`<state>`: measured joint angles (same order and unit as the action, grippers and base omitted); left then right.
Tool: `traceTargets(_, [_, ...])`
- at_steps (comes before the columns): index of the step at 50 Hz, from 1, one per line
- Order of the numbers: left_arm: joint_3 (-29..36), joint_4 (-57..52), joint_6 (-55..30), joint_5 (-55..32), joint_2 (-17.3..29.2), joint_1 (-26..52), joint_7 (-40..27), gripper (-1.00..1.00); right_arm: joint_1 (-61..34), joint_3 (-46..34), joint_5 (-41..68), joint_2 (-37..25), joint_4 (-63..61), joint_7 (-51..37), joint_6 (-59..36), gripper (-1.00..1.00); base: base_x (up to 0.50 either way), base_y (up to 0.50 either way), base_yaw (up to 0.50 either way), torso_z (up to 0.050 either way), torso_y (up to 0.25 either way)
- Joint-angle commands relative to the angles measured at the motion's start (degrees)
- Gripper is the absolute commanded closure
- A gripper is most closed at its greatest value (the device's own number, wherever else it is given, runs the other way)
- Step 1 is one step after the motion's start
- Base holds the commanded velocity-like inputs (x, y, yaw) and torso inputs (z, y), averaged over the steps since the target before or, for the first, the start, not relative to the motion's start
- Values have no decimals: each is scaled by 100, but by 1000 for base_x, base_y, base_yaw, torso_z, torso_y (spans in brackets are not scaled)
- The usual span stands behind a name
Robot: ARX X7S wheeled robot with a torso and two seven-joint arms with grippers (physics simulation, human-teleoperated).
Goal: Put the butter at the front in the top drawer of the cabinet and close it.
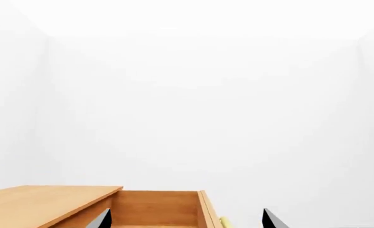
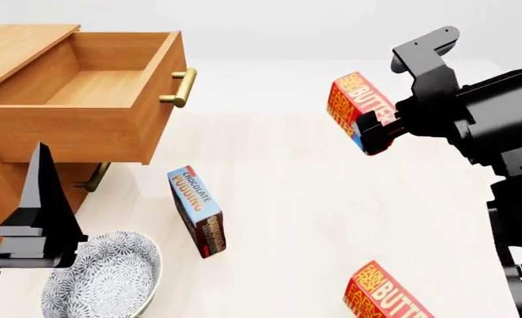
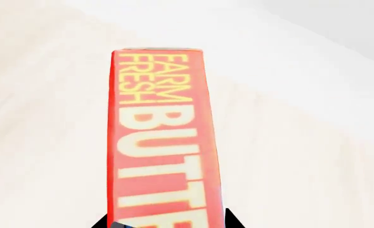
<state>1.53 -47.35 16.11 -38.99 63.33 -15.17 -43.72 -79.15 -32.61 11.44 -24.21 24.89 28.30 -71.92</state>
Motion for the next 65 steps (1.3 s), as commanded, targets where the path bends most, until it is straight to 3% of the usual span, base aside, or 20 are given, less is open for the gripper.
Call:
traceTargets(1, [-562,-355,-19,252,228,-737,-273,-100,-249,562,130,-281,-1911,-204,-718,100,0,0,0,0,0])
traceTargets(5, [-771,-574,-412,590,413,-1017,-483,-100,-411,496,180,-384,-2505,-193,-1122,100,0,0,0,0,0])
traceTargets(8, [-412,-839,-1269,1205,622,-785,-740,-100,-526,361,217,-489,-2907,-161,-1395,100,0,0,0,0,0])
traceTargets(11, [185,-762,-2574,273,1103,1485,-345,-100,-619,258,229,-563,-3216,-176,-1568,100,0,0,0,0,0])
traceTargets(13, [611,-982,-3789,-276,1139,3071,-12,-100,-692,183,236,-601,-3403,-202,-1691,100,0,0,0,0,0])
traceTargets(15, [1046,-1139,-4952,-688,917,4684,460,-100,-764,81,240,-648,-3576,-280,-1777,100,0,0,0,0,0])
traceTargets(18, [1587,-1181,-6193,-927,535,6452,1122,-100,-898,-63,611,-786,-3723,-718,-1803,100,0,0,0,0,5])
traceTargets(25, [2796,-784,-7379,-87,-92,8715,2595,-100,-889,-551,756,-1335,-4509,-870,-1065,100,0,0,0,0,0])
traceTargets(31, [3809,-374,-8122,543,-615,10390,3713,-100,-1134,-900,527,-1465,-4744,-1067,-1135,100,0,0,0,0,2])
traceTargets(36, [4598,-34,-8222,990,-857,11348,4518,-100,-1255,-1304,318,-1705,-5003,-1123,-812,100,0,0,1,0,0])
traceTargets(42, [5703,593,-7593,1941,-970,12101,5333,-100,-1459,-2070,-202,-2082,-5231,-1232,-105,100,0,0,0,0,2])
traceTargets(56, [7098,1674,-5798,3300,-1067,12599,6480,-100,-1610,-2936,-1071,-2400,-5397,-1665,421,100,0,0,0,0,1])
traceTargets(65, [7647,1765,-5106,3852,-1036,12592,6807,-100,-1717,-3315,-1470,-2586,-5553,-1780,558,100,0,0,0,0,1])
